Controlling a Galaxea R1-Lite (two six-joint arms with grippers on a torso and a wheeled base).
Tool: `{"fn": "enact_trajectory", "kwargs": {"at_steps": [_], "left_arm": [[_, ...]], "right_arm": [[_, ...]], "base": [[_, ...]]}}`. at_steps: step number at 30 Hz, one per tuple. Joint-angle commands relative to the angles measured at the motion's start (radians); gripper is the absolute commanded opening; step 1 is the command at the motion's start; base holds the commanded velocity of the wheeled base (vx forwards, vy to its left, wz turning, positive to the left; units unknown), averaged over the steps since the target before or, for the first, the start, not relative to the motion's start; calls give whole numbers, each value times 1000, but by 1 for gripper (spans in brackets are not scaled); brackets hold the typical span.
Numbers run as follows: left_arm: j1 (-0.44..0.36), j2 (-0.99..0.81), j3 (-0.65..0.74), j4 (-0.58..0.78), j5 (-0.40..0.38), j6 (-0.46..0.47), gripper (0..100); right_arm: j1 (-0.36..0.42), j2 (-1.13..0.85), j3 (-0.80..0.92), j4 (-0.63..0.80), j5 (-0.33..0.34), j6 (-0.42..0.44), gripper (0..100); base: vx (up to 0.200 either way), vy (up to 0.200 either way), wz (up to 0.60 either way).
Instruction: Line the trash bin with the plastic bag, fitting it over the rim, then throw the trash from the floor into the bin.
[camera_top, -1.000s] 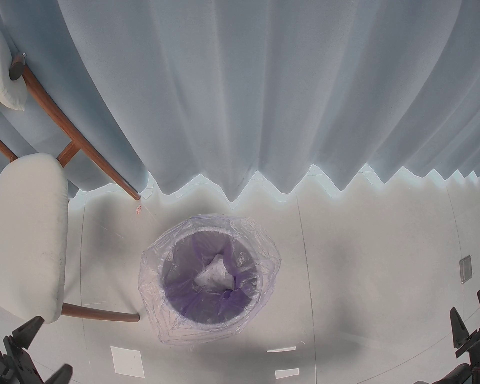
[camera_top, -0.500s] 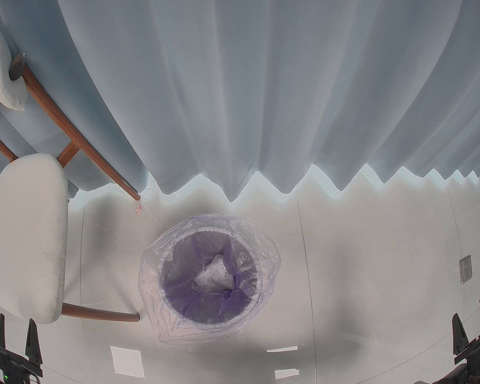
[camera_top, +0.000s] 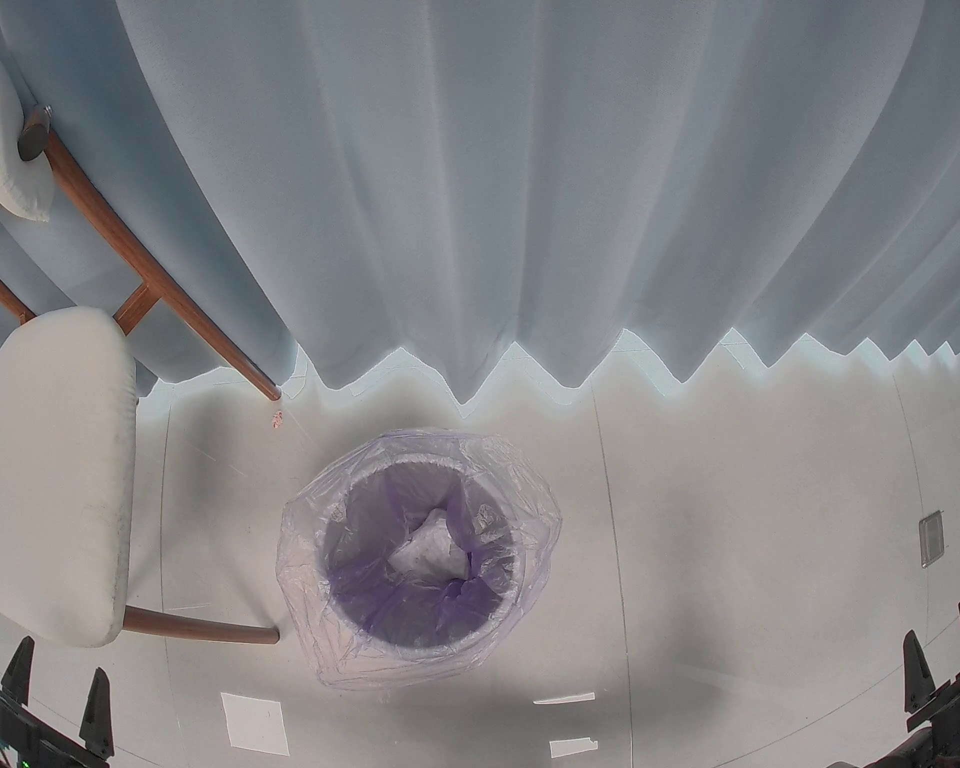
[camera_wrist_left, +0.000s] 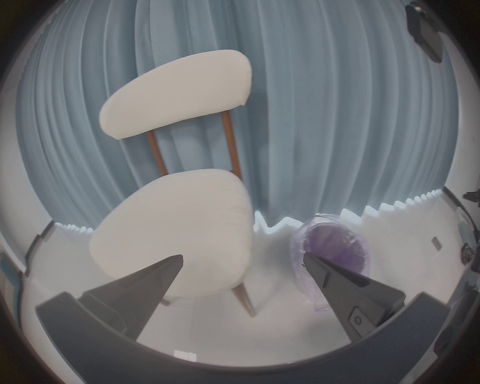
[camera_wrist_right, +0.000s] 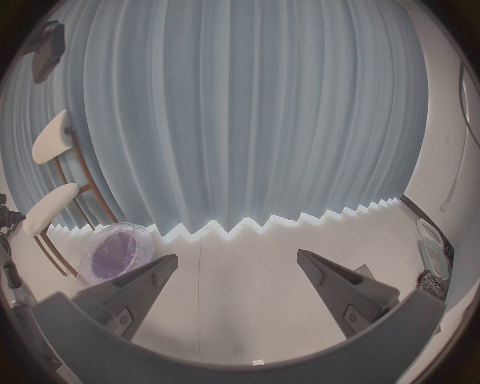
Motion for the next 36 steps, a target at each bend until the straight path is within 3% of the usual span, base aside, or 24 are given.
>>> {"fn": "enact_trajectory", "kwargs": {"at_steps": [1, 2, 4, 10, 12, 18, 20, 23, 36], "left_arm": [[0, -10, 5, 17, 87, 15, 100], [-1, -8, 4, 17, 3, 18, 100], [-1, -8, 4, 19, -31, 23, 100], [5, -4, 1, 22, -19, 11, 100], [8, -2, 1, 23, 15, -8, 100], [2, -11, 2, 17, 49, -12, 100], [0, -11, -1, 22, 43, -20, 100], [-8, -5, 7, 43, -99, -55, 100], [-3, -10, 13, 26, -79, -45, 100]], "right_arm": [[-2, -10, 16, 8, -17, -12, 100], [-2, -10, 18, 6, 47, -50, 100], [0, -10, 18, 5, 90, -56, 100], [-2, -10, 18, 5, 72, -21, 100], [-2, -10, 18, 6, 15, -2, 100], [-2, -10, 18, 6, 7, -1, 100], [-2, -10, 18, 6, 9, -5, 100], [-2, -10, 18, 8, 14, -16, 100], [-2, -11, 18, 8, 12, -13, 100]], "base": [[0, 0, 0], [0, 0, 0], [0, 0, 0], [0, 0, 0], [0, 0, 0], [0, 0, 0], [0, 0, 0], [0, 0, 0], [0, 0, 0]]}}
